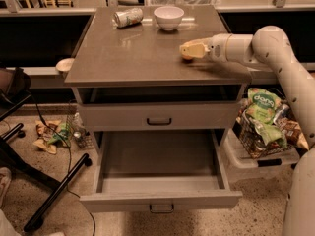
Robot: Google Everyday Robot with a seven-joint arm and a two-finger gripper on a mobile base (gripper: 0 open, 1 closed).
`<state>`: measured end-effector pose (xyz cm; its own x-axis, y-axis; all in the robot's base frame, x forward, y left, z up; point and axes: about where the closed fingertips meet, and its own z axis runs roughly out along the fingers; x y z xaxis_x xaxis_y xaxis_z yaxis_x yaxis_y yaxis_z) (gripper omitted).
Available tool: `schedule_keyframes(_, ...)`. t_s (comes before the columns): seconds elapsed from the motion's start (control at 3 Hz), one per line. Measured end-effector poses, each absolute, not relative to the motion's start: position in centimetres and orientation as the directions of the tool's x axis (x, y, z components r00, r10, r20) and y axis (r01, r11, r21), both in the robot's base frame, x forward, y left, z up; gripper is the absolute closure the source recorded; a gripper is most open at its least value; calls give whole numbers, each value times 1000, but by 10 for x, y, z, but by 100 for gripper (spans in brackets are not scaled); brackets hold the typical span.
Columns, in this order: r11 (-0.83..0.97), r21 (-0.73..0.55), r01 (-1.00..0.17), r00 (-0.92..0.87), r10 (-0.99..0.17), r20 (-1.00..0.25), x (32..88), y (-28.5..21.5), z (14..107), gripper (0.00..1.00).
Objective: Pick orange from middle drawer and place on counter
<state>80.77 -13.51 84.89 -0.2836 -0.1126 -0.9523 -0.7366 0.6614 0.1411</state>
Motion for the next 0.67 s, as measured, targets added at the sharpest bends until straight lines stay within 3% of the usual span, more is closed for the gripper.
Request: schedule_keyframes(0.67,658,159,-736,-296,-101,-950,811,-134,841,13)
